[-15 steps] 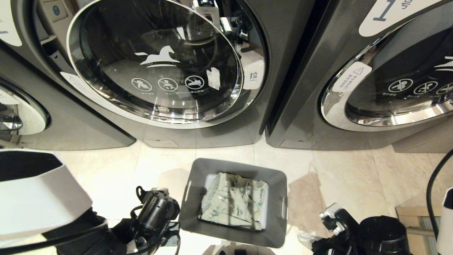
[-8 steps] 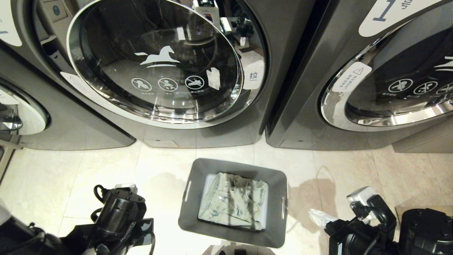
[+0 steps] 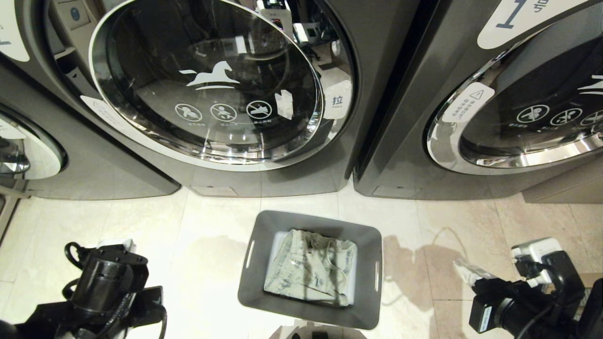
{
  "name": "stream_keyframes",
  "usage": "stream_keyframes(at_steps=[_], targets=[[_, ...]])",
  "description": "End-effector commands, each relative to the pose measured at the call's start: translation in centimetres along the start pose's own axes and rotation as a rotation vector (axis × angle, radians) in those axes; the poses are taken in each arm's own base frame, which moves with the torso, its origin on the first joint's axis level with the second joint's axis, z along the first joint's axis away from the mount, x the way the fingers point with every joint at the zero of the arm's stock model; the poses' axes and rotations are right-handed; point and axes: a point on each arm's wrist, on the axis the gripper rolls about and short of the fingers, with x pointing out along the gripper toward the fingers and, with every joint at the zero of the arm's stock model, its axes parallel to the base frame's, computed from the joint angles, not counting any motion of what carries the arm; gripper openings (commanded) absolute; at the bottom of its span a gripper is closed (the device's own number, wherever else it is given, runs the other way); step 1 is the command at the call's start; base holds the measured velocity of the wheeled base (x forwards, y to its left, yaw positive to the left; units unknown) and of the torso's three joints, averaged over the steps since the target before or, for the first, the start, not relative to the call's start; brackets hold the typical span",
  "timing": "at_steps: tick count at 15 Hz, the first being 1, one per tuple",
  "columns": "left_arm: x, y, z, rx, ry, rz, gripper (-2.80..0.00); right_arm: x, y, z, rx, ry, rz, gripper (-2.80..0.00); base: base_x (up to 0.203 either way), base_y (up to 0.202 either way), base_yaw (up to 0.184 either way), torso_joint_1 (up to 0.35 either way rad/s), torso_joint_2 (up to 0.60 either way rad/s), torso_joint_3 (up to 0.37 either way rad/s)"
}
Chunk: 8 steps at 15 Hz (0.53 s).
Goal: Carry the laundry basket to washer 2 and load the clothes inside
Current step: Open the lid of the washing machine
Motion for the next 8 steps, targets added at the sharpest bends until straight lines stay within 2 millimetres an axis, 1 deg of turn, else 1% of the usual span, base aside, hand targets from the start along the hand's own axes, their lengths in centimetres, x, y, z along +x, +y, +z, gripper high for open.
stream_keyframes(at_steps=[1,3,5,8], targets=[[0.2,2.0,-0.1,-0.031,0.003,0.097,-2.8,-1.0,-1.4,-0.1,0.016,-0.014,-0.074,-2.8,0.0,0.0,0.0,0.0,0.0,0.0],[-0.1,3.3,-0.4,-0.059,0.001,0.137,-2.8,-1.5,-2.9,0.7,0.048,-0.066,-0.164,-2.8,0.0,0.0,0.0,0.0,0.0,0.0],[-1.0,4.5,-0.9,-0.095,-0.019,0.156,-2.8,-2.7,-4.2,1.5,0.075,-0.129,-0.237,-2.8,0.0,0.0,0.0,0.0,0.0,0.0],[-3.3,6.3,-1.3,-0.159,-0.098,0.162,-2.8,-6.0,-5.7,2.3,0.094,-0.217,-0.334,-2.8,0.0,0.0,0.0,0.0,0.0,0.0]])
